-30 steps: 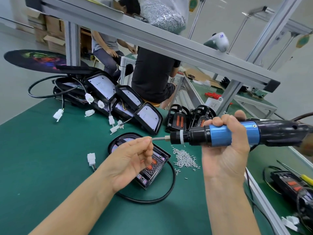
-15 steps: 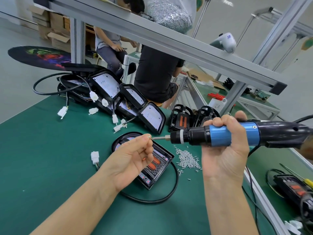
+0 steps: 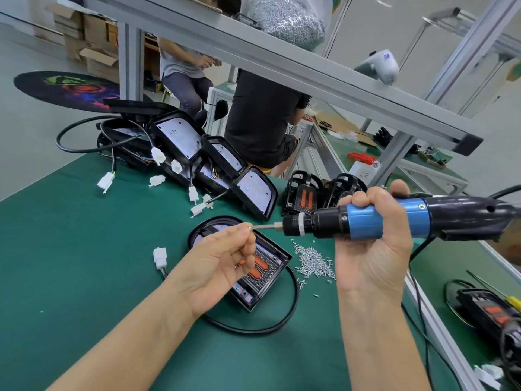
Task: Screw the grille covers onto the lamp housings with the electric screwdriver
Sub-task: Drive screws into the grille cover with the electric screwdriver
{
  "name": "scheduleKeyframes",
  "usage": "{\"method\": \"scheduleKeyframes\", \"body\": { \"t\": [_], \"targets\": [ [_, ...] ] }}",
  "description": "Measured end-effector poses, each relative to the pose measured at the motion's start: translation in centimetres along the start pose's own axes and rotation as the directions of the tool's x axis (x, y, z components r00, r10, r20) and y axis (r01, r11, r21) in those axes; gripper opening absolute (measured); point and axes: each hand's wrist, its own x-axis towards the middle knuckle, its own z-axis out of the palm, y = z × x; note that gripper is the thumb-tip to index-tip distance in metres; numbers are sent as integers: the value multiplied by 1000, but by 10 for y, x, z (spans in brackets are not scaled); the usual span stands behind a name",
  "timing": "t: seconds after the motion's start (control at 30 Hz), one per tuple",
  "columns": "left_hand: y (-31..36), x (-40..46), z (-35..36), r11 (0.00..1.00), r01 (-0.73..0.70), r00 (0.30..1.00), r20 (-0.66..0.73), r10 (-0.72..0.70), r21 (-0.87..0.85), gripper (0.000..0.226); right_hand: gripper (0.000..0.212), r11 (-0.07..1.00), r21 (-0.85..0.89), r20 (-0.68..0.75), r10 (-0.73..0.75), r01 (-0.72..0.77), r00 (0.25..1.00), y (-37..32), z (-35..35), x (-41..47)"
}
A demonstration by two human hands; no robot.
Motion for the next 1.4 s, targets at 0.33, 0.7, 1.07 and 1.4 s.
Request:
{"method": "scheduleKeyframes", "body": {
  "t": [0.33, 0.7, 1.07, 1.4],
  "targets": [
    [3, 4, -5, 984, -132, 980, -131, 147, 122, 16, 30, 999, -34, 21, -12, 13, 1000, 12, 2, 3],
    [14, 15, -17, 997, -74, 989, -126, 74, -1, 11, 29, 1000, -2, -15, 29, -29, 999, 37, 2, 15],
    [31, 31, -44, 56, -88, 806, 39, 590, 995, 13, 34, 962, -268, -22, 53, -57, 998, 80, -2, 30],
    [21, 41, -48, -168, -90, 810, 170, 560, 982, 9, 34, 911, -412, 17, 34, -24, 999, 94, -6, 33]
  ]
}}
